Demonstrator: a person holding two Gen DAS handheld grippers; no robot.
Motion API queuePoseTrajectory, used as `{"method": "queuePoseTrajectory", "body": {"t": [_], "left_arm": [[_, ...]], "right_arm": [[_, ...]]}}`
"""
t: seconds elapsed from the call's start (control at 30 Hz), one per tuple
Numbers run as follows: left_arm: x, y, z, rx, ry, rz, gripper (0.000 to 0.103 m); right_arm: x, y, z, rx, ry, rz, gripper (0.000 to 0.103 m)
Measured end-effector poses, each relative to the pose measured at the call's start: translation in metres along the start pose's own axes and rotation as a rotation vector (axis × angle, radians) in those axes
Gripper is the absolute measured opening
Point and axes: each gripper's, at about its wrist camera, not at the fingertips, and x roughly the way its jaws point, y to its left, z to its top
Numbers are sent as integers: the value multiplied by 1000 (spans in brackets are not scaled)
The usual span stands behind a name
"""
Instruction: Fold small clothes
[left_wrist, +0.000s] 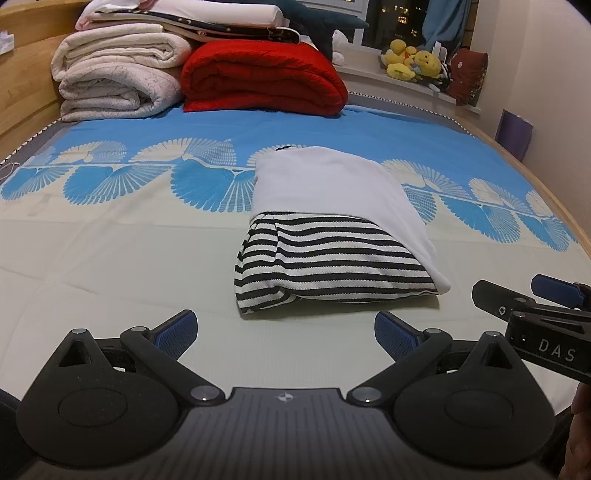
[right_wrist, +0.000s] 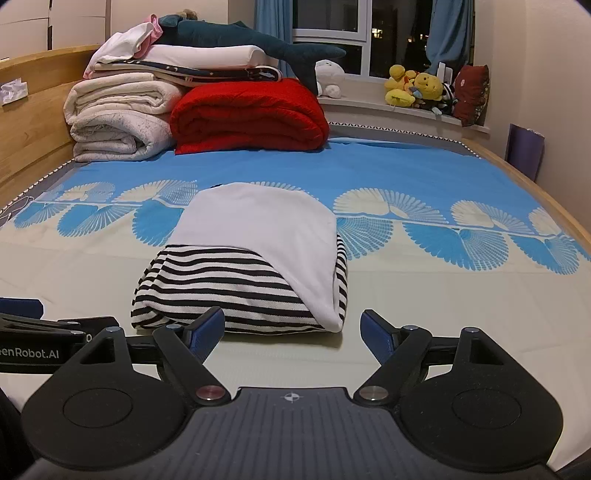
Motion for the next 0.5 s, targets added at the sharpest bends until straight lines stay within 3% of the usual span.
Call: {"method": "queuePoseTrajectory", "body": {"t": [0.5], "left_arm": [[1,-1,-1,-2,0,-2,102]], "right_arm": [[1,2,0,-4,0,8,82]]}}
